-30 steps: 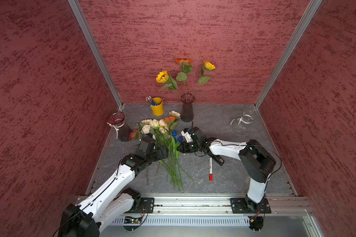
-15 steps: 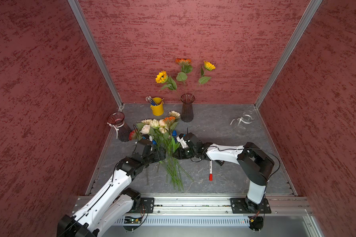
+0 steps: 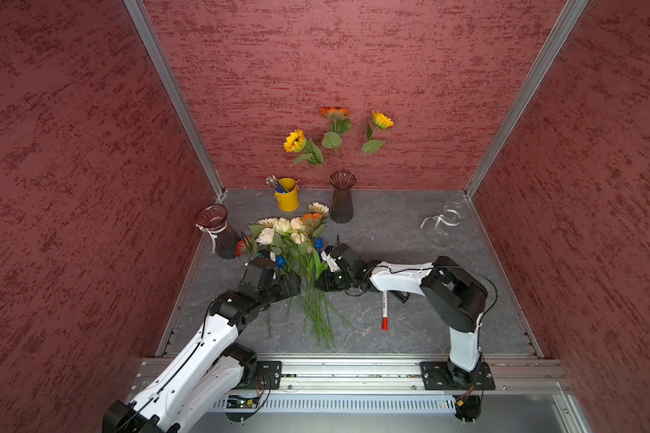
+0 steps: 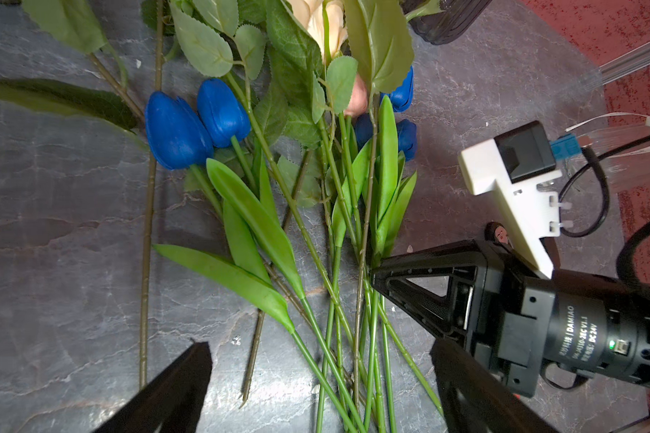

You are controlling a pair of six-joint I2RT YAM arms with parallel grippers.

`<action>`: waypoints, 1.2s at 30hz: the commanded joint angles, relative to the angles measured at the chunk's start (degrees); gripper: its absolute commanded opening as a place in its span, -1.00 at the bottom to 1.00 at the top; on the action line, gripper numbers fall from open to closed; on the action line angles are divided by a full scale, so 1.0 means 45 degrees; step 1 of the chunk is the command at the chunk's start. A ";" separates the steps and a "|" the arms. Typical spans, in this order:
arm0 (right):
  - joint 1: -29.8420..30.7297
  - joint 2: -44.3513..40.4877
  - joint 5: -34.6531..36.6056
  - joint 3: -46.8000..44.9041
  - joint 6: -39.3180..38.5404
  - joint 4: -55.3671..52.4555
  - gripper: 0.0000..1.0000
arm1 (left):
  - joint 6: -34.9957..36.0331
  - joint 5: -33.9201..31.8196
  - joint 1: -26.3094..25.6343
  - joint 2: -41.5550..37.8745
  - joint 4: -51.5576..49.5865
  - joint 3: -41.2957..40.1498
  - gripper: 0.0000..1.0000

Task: Arrange the flowers in different vases according to their variety
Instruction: Pick up the flower at the center of the board.

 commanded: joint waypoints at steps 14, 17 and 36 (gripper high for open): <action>0.0063 0.0560 -0.0008 0.0663 -0.0121 -0.0195 -0.86 | -0.0070 0.0243 0.0107 0.0134 0.0332 -0.0110 0.92; 0.0065 0.0420 0.0027 0.0665 -0.0176 -0.0217 -1.00 | -0.0087 0.0281 0.0107 0.0256 0.0397 -0.0134 0.92; -0.0515 -0.4664 0.2459 0.1506 -0.2406 -0.4843 -1.00 | -0.0158 0.1252 0.0087 0.2849 0.2649 0.0336 0.88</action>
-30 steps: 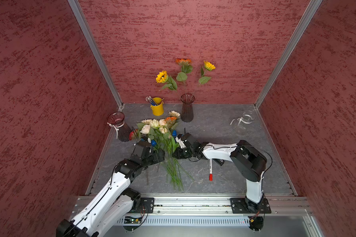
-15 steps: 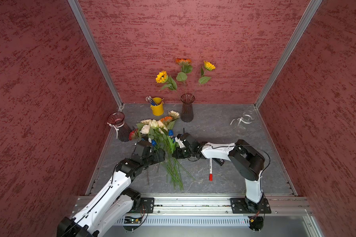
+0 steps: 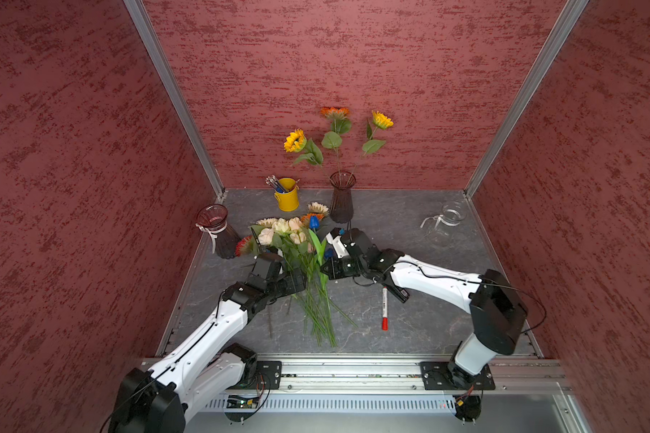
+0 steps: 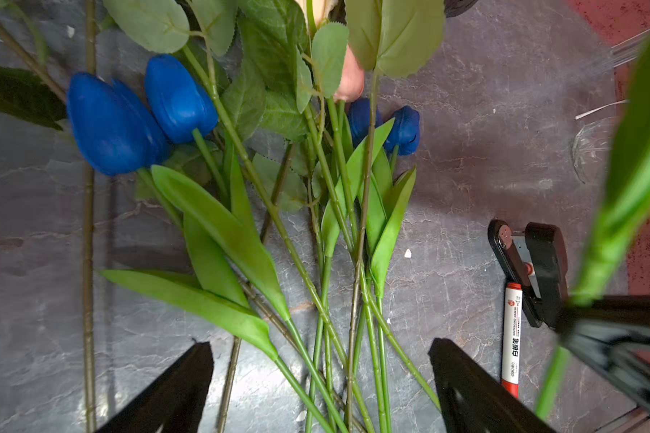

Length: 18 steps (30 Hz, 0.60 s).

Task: Arrange the flowers in different vases according to their variety
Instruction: Pick up the flower at the center of the board, then insert the flower into the vase.

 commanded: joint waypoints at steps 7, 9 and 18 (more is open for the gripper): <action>-0.3321 -0.2704 0.2186 0.2520 -0.3247 -0.4760 -1.00 | 0.0105 0.0733 -0.0119 0.2197 0.1227 0.1408 0.83; -0.4350 -0.3058 0.2563 0.2677 -0.3825 -0.4943 -1.00 | 0.0253 0.0673 -0.0198 0.2423 0.1168 0.1690 0.83; -0.7469 -0.3707 0.4833 0.3134 -0.6311 -0.1461 -1.00 | 0.0491 0.0689 -0.0220 0.2842 0.1013 0.2186 0.83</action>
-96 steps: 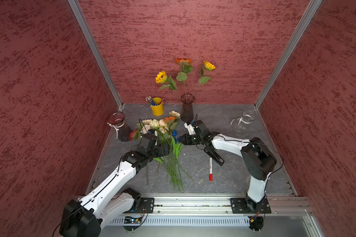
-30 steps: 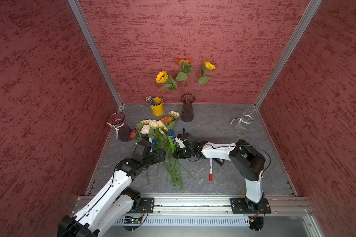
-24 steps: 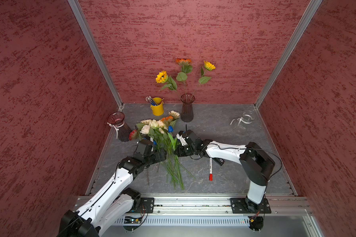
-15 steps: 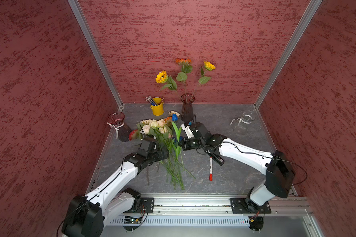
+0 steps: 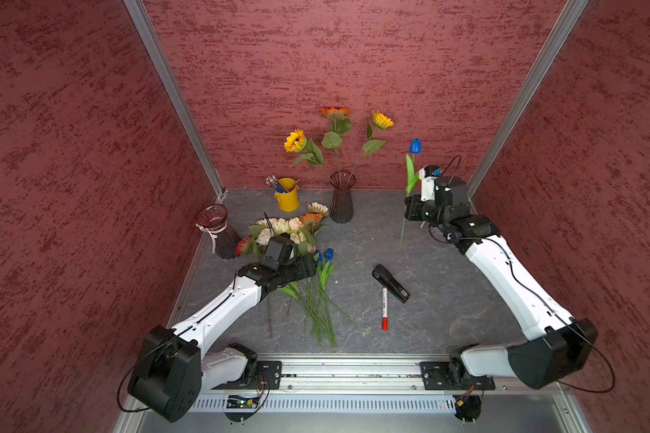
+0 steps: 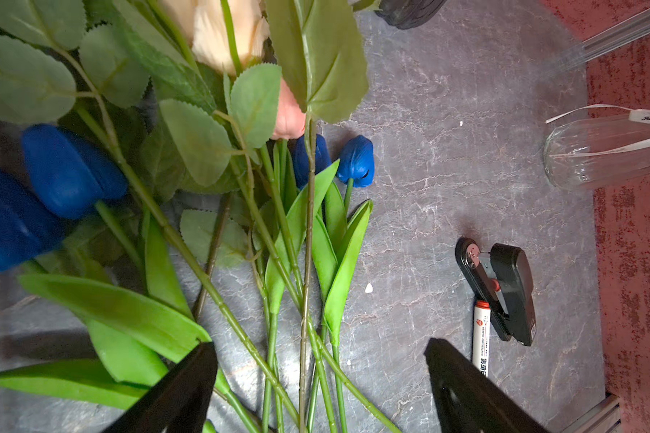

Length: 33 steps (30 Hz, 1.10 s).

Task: Arrange the flowers in different vases according to their variety
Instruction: Insert the flower into the vase.

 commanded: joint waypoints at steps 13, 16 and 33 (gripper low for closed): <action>-0.2849 0.1022 0.2658 0.0719 -0.3935 0.6892 -1.00 | 0.0107 0.0167 -0.0040 -0.0121 0.0176 -0.0273 0.83; -0.3735 0.1666 0.2169 0.0863 -0.3473 0.7586 -1.00 | 0.0071 0.0149 -0.0040 -0.0142 0.0172 -0.0280 0.83; -0.5349 0.3155 0.1080 -0.1219 -0.1713 0.9016 -1.00 | -0.0316 -0.0096 -0.0058 -0.0310 0.0205 -0.0634 0.83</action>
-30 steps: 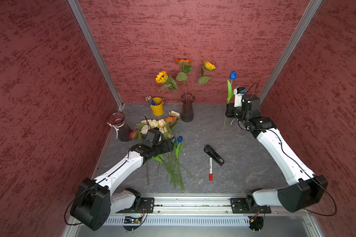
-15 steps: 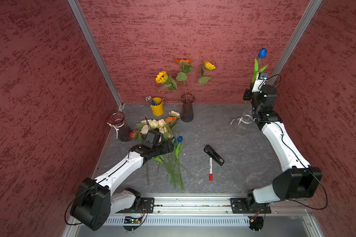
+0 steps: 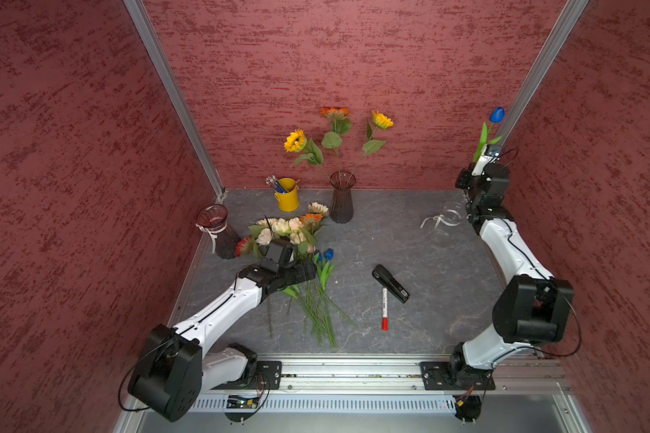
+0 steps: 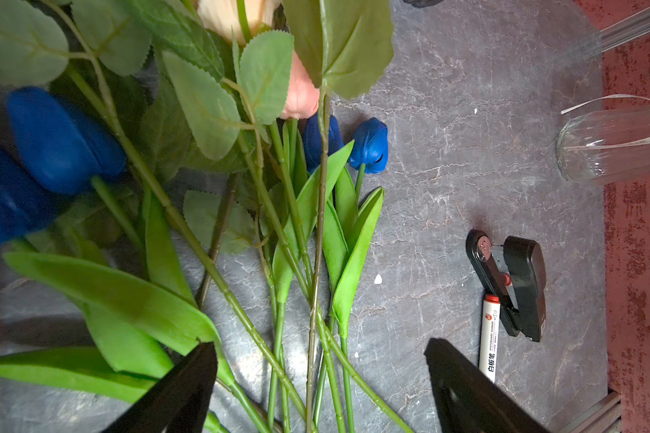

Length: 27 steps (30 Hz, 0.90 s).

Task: Arrange the flowers in different vases according to their variety
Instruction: Insert the flower into the vase.

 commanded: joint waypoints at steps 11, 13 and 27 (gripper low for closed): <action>-0.0113 -0.0279 0.0392 -0.2008 0.0601 -0.0094 -0.67 | -0.0021 -0.0189 -0.0026 -0.0659 0.0130 -0.0405 0.83; -0.0118 -0.0548 0.0332 -0.2043 0.0585 -0.0390 0.19 | -0.0042 -0.0124 -0.0021 -0.0621 0.0238 -0.0412 0.83; -0.0060 -0.4837 -0.0068 -0.2691 0.2160 -0.3828 0.71 | -0.0041 0.0977 -0.0077 0.0425 0.0246 0.0304 0.75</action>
